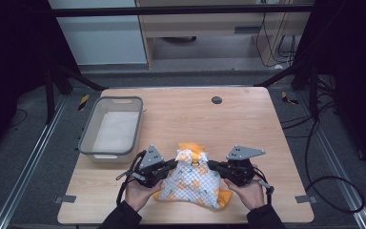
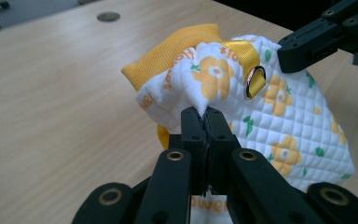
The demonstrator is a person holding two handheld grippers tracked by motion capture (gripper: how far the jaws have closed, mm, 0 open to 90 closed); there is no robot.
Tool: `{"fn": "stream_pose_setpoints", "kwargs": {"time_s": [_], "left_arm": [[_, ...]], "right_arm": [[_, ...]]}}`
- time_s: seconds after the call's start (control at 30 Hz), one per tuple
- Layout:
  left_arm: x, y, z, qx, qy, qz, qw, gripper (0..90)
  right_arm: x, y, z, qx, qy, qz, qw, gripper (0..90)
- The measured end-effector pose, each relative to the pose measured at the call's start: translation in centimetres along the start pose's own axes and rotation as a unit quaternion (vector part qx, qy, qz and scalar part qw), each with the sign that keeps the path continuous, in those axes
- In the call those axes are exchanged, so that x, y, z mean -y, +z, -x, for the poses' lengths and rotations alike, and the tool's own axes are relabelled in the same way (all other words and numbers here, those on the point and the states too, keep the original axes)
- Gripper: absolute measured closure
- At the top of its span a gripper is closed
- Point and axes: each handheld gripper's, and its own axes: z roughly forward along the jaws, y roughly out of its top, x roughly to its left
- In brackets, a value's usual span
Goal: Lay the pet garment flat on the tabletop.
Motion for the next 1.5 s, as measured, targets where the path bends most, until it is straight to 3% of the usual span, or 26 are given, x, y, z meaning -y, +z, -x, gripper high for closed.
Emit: {"fn": "stream_pose_setpoints", "kwargs": {"time_s": [0.07, 0.17, 0.23, 0.33, 0.4, 0.53, 0.73, 0.77, 0.87, 1.0, 1.03, 1.23, 1.3, 1.4, 1.5], "left_arm": [[-0.8, 0.1, -0.4, -0.014, 0.004, 0.005, 0.9999, 88.4], [-2.1, 1.1, -2.0, -0.055, 0.0, 0.021, 0.9983, 88.3], [-2.4, 2.2, -3.1, -0.084, -0.013, 0.034, 0.9958, 86.6], [-2.1, 3.8, -4.7, -0.122, -0.051, 0.037, 0.9906, 69.0], [-1.7, 3.9, -5.5, -0.12, -0.076, 0.036, 0.9892, 55.0], [-0.9, 2.7, -5.8, -0.124, -0.075, 0.038, 0.9887, 48.1], [1.3, -0.4, -6.1, -0.119, -0.056, 0.013, 0.9913, 37.1], [1.3, -0.4, -6.1, -0.119, -0.056, 0.013, 0.9913, 35.9], [3.0, -1.4, -6.1, -0.115, -0.055, -0.006, 0.9918, 33.4], [4.4, -1.5, -5.8, -0.11, -0.051, -0.023, 0.9924, 33.4], [4.7, -1.5, -5.7, -0.112, -0.047, -0.029, 0.9921, 33.4], [6.1, -0.7, -5.4, -0.102, -0.048, -0.05, 0.9924, 35.2], [6.5, -0.4, -5.3, -0.095, -0.049, -0.055, 0.9927, 36.2], [7.0, 0.1, -5.1, -0.099, -0.031, -0.074, 0.9919, 38.5], [7.5, 0.8, -5.2, -0.097, -0.033, -0.086, 0.991, 40.4]], "right_arm": [[-0.9, 0.0, 0.1, 0.012, -0.003, 0.014, 0.9998, 89.6], [-2.8, 1.4, 0.8, 0.056, -0.013, 0.04, 0.9976, 89.4], [-3.5, 2.9, 1.6, 0.095, -0.011, 0.045, 0.9944, 88.9], [-3.8, 5.4, 2.9, 0.156, -0.007, 0.035, 0.9871, 82.1], [-3.6, 6.4, 3.4, 0.184, -0.011, 0.022, 0.9827, 76.7], [-3.3, 6.0, 3.7, 0.182, -0.011, 0.029, 0.9828, 72.2], [-2.1, 1.7, 3.4, 0.162, -0.019, 0.042, 0.9857, 61.7], [-2.1, 1.7, 3.4, 0.162, -0.019, 0.042, 0.9857, 61.7], [-0.5, -0.5, 3.2, 0.147, -0.015, 0.04, 0.9882, 55.2], [0.7, -1.3, 3.2, 0.142, -0.012, 0.033, 0.9892, 52.7], [1.7, -1.9, 3.2, 0.139, -0.008, 0.034, 0.9896, 51.6], [4.2, -2.1, 2.9, 0.126, -0.003, 0.005, 0.992, 48.6], [4.7, -1.8, 2.7, 0.116, -0.007, -0.007, 0.9932, 48.4], [5.5, -1.0, 2.4, 0.109, -0.015, -0.025, 0.9937, 48.4], [5.8, -0.1, 2.1, 0.104, -0.019, -0.036, 0.9937, 48.5]]}}
